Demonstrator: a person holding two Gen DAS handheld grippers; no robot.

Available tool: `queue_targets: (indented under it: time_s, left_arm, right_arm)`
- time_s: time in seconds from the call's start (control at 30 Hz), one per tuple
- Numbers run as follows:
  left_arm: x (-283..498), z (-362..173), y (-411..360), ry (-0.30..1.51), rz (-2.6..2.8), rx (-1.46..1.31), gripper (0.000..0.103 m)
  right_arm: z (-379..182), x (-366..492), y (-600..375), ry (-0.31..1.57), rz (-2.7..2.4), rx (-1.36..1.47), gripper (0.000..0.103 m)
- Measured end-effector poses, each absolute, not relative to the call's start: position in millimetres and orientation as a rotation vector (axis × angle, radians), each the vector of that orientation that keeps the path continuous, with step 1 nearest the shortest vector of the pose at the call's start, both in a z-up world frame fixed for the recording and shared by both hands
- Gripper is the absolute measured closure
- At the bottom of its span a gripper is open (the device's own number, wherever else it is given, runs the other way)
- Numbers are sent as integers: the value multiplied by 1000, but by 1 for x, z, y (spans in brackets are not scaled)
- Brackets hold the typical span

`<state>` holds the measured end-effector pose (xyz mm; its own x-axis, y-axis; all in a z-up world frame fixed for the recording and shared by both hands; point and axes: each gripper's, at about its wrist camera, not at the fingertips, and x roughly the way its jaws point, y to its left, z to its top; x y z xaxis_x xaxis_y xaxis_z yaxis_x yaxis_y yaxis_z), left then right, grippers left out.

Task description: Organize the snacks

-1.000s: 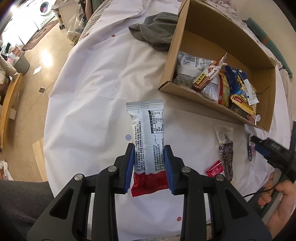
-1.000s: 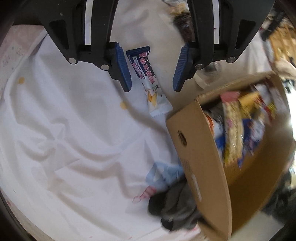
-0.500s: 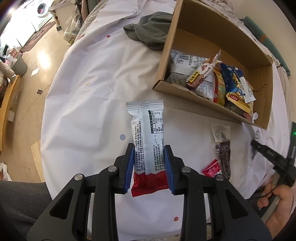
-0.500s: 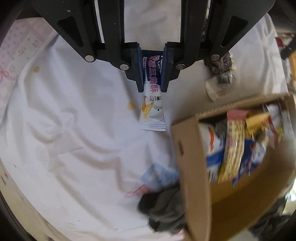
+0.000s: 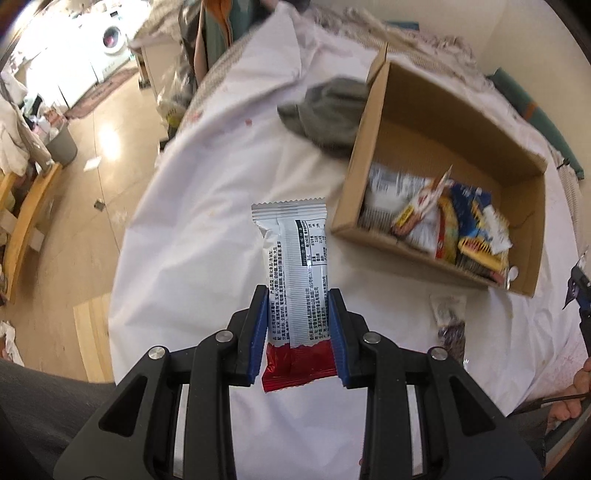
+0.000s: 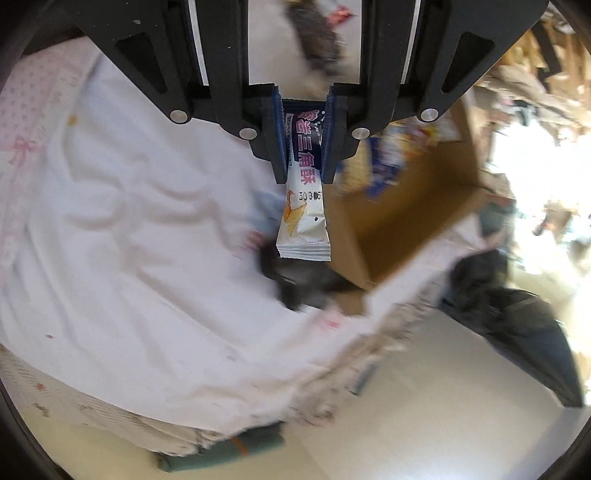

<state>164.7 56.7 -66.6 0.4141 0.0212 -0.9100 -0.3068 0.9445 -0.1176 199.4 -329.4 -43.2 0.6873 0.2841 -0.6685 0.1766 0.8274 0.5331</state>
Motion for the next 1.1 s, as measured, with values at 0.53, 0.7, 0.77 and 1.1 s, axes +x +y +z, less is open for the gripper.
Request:
queue_targets:
  time_s: [0.53,0.7,0.77,1.1]
  left_arm:
    - [220,-5,21,990,77,-168,76]
    - [243,-6,-11,972,-1,-95,76]
    - [250,-13,-26,969,-16,-36,76]
    - [272,-54,-53,1006,-56,-6,76]
  right_arm:
    - [-28,238,-304,799,261,596,85]
    - [-38,261,-286,888,290,486,85]
    - [-44,264,-279,918,261,415,85]
    - [-77,267,-265,1026,244,358,84]
